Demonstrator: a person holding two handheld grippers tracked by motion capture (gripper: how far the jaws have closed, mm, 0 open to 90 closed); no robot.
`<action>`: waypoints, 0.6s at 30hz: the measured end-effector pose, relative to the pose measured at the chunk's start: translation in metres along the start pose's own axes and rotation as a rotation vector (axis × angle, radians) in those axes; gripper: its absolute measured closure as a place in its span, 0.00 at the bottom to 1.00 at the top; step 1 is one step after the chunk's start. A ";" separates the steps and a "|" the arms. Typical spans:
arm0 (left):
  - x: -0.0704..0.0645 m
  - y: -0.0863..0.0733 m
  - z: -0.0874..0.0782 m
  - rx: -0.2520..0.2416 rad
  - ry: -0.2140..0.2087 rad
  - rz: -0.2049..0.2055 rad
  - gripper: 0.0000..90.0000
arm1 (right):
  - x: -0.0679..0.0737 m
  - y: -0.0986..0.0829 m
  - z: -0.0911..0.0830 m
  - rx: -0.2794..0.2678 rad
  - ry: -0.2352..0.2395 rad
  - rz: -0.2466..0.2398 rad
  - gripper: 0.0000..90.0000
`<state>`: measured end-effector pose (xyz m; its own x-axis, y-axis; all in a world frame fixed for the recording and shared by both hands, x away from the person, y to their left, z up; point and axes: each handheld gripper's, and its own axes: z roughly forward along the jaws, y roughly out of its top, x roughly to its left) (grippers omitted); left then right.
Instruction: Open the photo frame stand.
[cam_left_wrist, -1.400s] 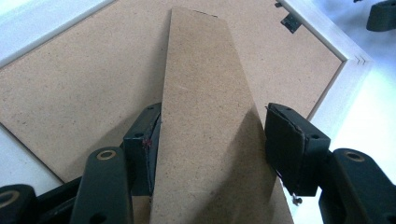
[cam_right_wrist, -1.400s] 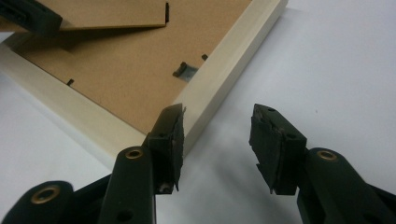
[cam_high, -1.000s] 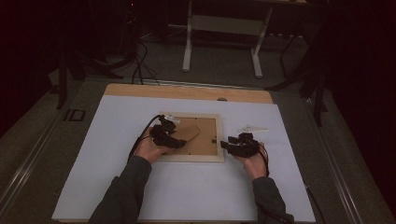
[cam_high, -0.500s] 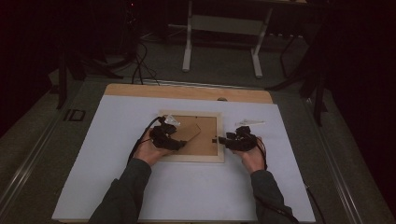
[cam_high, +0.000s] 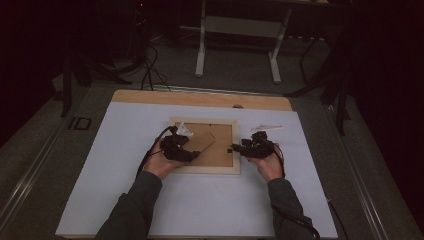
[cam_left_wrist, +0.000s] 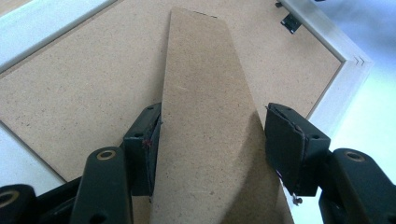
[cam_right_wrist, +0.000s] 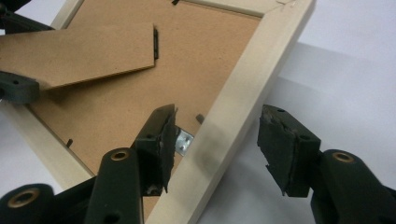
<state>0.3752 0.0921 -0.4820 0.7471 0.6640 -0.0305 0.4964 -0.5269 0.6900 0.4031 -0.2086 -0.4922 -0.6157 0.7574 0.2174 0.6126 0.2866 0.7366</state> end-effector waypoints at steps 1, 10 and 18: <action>0.000 0.000 0.000 -0.001 0.003 0.003 0.47 | 0.000 0.001 0.000 0.003 -0.002 -0.004 0.50; -0.006 0.001 -0.004 -0.018 0.028 0.034 0.47 | -0.006 0.008 0.006 -0.006 0.007 0.045 0.45; -0.008 0.001 -0.005 -0.023 0.037 0.047 0.47 | -0.008 0.012 0.016 0.015 0.013 0.066 0.41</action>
<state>0.3675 0.0887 -0.4769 0.7522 0.6583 0.0290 0.4503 -0.5456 0.7068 0.4233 -0.2023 -0.4956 -0.5801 0.7672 0.2735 0.6592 0.2450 0.7109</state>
